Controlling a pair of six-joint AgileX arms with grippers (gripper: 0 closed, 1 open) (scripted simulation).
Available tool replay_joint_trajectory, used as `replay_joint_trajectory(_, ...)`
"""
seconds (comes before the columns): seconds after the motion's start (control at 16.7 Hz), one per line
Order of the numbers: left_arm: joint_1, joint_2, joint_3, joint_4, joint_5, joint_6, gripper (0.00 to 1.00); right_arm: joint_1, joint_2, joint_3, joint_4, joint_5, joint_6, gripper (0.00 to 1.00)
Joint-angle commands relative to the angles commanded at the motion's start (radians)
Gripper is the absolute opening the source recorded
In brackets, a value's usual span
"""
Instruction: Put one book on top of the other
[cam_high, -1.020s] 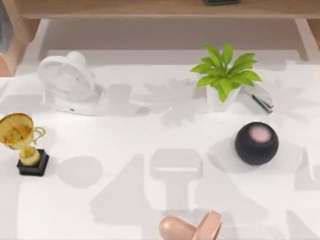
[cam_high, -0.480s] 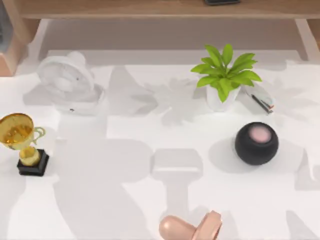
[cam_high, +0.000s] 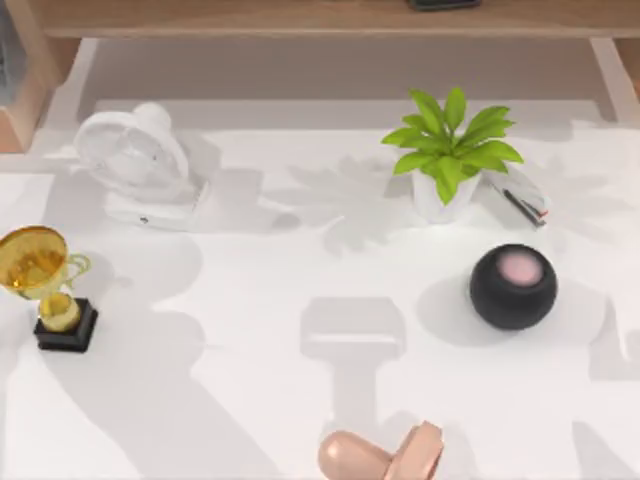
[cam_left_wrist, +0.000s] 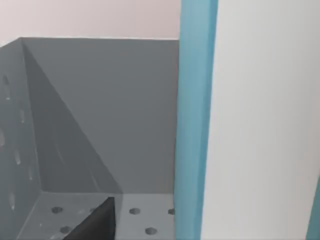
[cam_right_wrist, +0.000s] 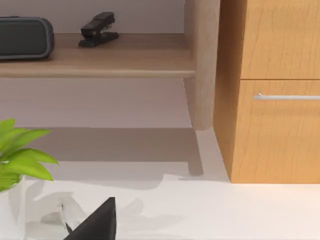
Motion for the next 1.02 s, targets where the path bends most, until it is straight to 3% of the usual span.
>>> replay_joint_trajectory(0.96, -0.027, 0.100, 0.152, -0.052, -0.026, -0.001, 1.00, 0.000, 0.000, 0.000, 0.000, 0.000, 0.000, 1.00)
replay_joint_trajectory(1.02, -0.027, 0.100, 0.152, -0.052, -0.026, -0.001, 0.92, 0.000, 0.000, 0.000, 0.000, 0.000, 0.000, 1.00)
